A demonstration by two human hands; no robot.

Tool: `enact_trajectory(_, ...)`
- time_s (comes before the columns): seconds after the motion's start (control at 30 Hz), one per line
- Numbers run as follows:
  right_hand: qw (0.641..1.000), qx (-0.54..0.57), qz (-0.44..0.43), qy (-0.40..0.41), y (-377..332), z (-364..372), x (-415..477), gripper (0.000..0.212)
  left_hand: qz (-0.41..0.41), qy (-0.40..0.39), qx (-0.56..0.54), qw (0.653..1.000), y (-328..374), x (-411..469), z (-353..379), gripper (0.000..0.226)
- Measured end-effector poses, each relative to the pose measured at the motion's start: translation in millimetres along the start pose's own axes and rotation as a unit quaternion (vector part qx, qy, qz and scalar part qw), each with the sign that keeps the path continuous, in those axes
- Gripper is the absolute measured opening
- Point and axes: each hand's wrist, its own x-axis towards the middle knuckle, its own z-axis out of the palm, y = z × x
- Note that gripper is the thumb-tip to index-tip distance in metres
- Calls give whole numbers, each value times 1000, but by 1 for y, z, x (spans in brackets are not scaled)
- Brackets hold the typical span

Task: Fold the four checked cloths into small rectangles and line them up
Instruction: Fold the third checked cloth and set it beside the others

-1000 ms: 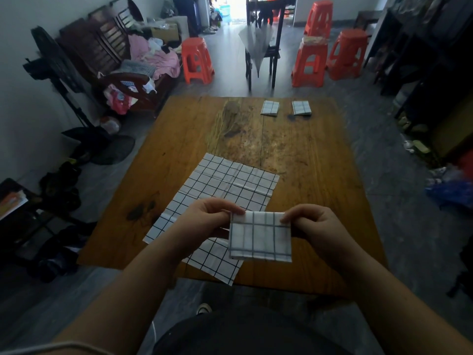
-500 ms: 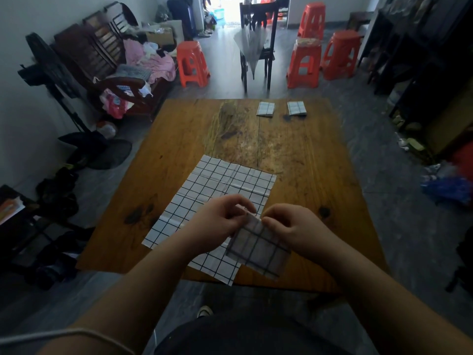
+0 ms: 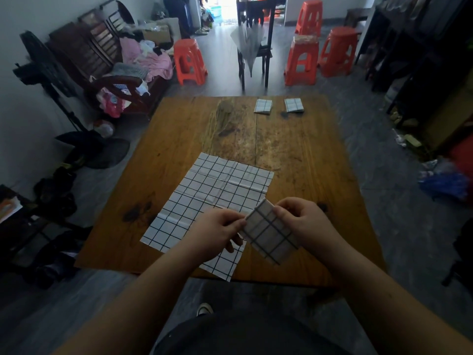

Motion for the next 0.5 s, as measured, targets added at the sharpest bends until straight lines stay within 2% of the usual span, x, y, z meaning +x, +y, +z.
enact_trajectory(0.23, 1000, 9, -7, 5, 3, 0, -3, 19, -30, -16, -133, 990, 7, -5, 4, 19)
enact_trajectory(0.4, 1000, 2, -15, 20, 4, 0, -5, 15, -31, -17, -129, 991, 7, -7, 7, 16)
enact_trajectory(0.5, 1000, -11, -14, 13, 4, 1, -7, 15, -18, -25, -30, 999, 5, -7, 5, 14)
